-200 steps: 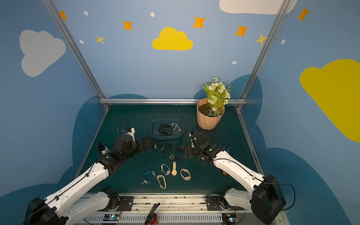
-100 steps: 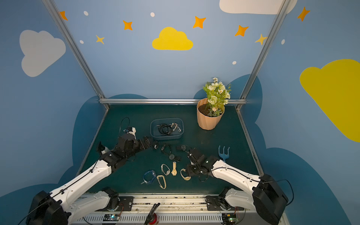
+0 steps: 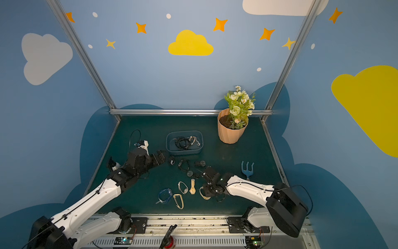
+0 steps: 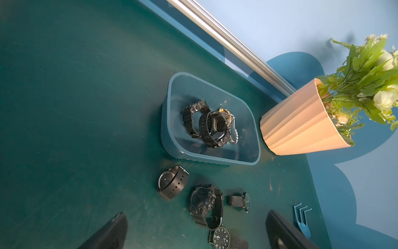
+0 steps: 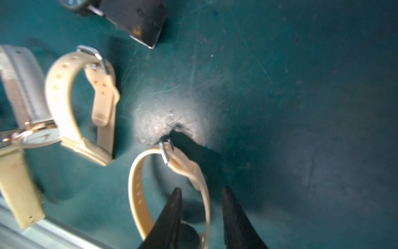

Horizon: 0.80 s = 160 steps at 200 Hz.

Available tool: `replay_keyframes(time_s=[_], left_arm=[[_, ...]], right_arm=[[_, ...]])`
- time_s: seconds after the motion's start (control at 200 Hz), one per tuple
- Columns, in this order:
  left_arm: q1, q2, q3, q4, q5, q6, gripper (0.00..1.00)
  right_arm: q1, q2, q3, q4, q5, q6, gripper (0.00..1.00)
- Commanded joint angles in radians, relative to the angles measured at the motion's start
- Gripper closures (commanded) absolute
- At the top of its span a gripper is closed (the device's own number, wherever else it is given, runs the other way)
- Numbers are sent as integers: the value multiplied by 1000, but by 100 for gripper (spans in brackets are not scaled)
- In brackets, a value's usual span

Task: Put the watch into the storage box
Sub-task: Pick up the watch at the center of the board.

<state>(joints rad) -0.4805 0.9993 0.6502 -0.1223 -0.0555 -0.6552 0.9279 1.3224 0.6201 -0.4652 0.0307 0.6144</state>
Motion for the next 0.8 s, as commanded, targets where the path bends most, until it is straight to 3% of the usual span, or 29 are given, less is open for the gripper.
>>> replay_keyframes(time_s=[0.0, 0.31, 0.616, 0.796], left_arm=[[6, -14, -8, -17, -9, -3, 0], [10, -13, -13, -23, -7, -9, 0], [14, -28, -26, -36, -8, -10, 0], [16, -57, -34, -63, -9, -13, 0]], right_arm=[[9, 15, 35, 17, 42, 5, 72], [13, 19, 90, -20, 98, -24, 100], [6, -88, 206, -108, 222, -80, 100], [-20, -65, 302, -80, 248, -146, 100]])
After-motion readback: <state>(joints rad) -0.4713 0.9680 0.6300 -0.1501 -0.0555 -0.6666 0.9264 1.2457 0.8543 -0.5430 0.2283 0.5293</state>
